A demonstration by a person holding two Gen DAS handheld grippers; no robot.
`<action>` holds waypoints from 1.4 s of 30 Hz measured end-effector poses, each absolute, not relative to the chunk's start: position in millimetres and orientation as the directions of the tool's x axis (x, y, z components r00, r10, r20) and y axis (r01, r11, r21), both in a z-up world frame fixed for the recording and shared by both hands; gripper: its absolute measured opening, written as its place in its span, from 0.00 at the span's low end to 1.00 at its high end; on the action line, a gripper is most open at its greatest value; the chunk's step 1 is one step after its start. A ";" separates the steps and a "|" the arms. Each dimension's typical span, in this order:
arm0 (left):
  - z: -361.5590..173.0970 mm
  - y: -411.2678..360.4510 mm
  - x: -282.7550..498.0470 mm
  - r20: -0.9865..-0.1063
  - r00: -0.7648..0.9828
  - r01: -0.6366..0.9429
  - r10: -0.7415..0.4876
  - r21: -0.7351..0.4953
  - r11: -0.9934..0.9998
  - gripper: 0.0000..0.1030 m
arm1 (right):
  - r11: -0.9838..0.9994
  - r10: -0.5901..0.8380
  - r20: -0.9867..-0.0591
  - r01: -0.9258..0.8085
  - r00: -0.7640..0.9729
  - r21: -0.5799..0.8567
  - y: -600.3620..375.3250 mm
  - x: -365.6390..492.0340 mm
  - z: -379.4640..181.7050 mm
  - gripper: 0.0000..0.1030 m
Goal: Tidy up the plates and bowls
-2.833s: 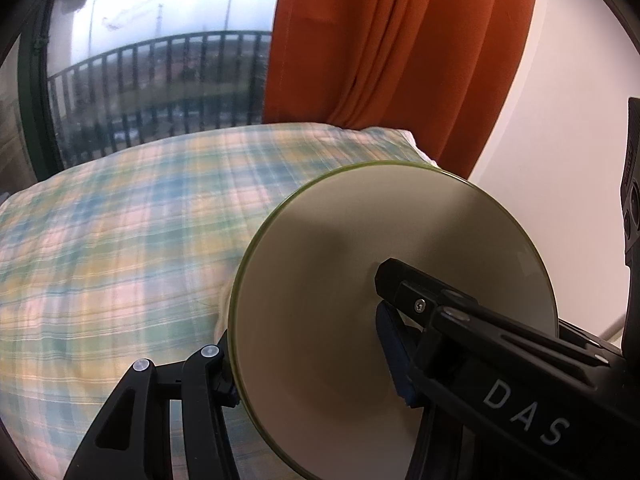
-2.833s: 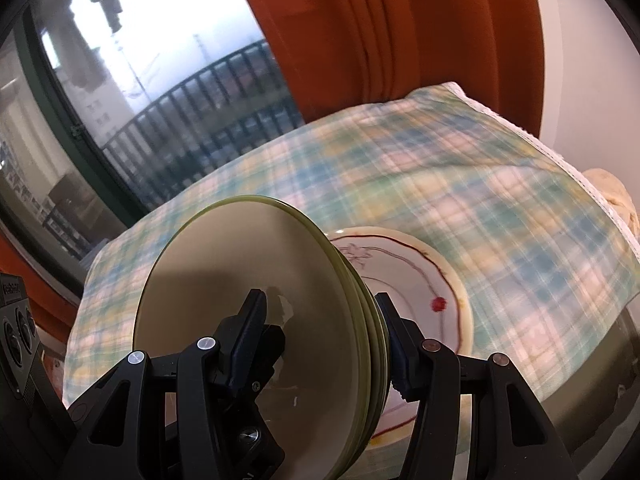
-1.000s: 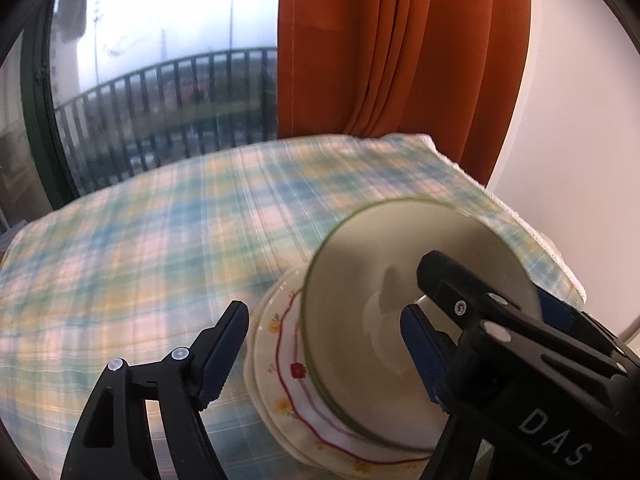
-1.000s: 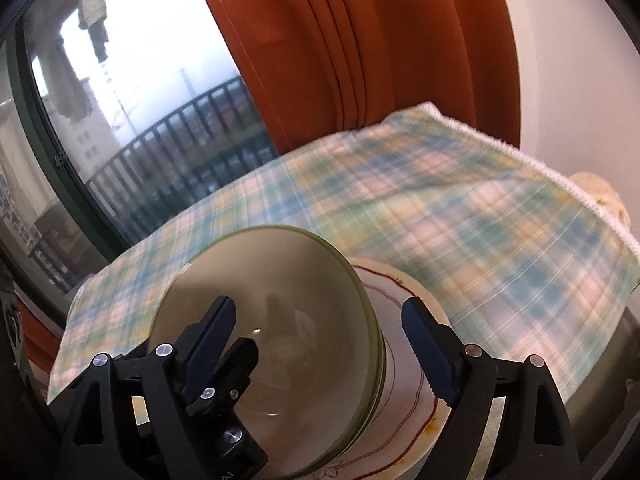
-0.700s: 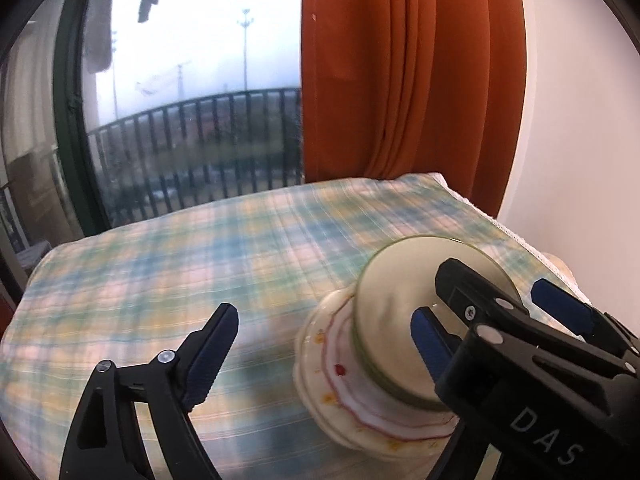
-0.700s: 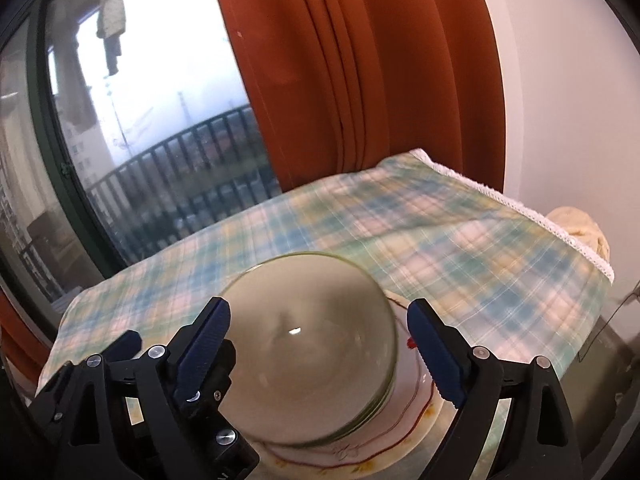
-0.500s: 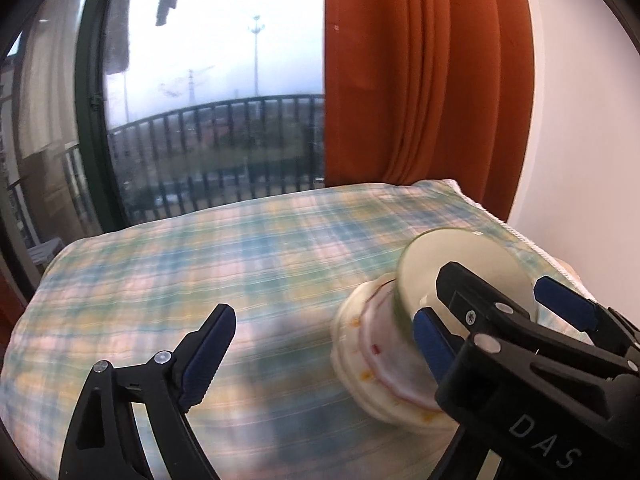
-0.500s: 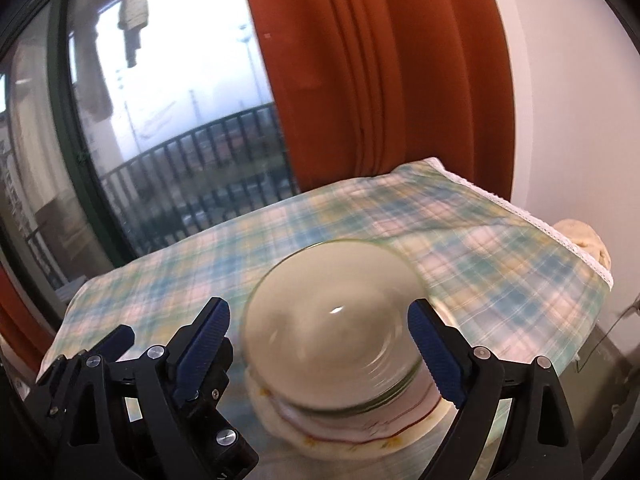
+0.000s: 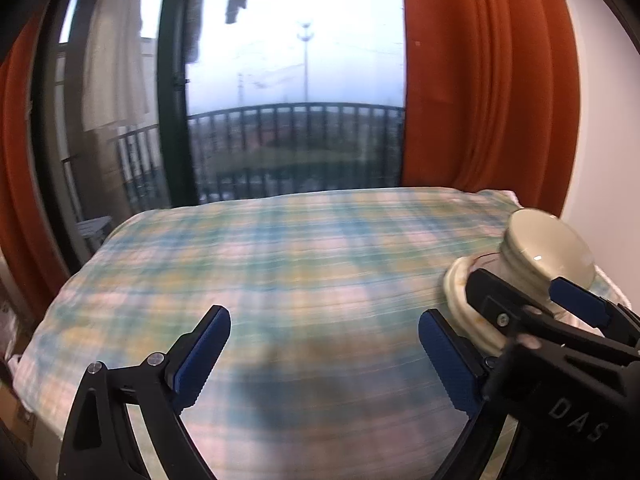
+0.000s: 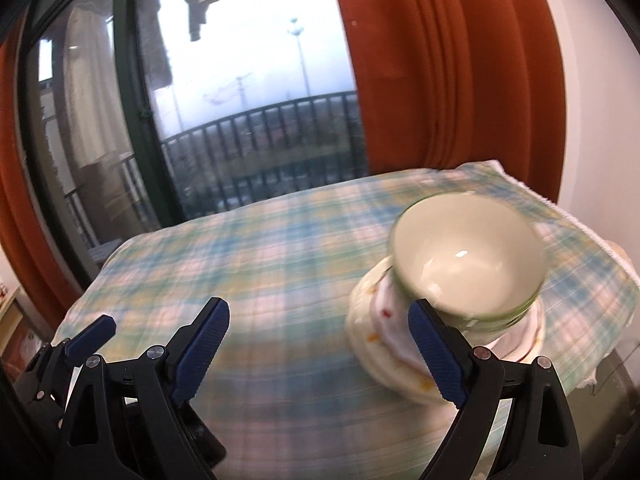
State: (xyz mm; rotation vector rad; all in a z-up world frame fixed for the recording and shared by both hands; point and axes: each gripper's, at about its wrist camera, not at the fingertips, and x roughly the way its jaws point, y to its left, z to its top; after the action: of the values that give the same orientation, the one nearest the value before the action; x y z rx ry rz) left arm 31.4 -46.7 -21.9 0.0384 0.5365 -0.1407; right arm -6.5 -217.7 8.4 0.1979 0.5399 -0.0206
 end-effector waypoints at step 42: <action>-29.7 17.6 -3.1 -0.486 0.873 0.034 -0.036 -0.012 0.999 0.95 | 0.987 0.054 -0.478 0.024 0.877 0.156 -190.3 -42.1 -5.1 0.90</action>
State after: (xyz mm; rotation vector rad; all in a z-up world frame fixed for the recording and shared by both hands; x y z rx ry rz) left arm -3.1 17.6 -29.7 -0.0034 0.5081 -0.0365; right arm -42.1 -190.3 -5.1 0.1595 0.5022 0.0159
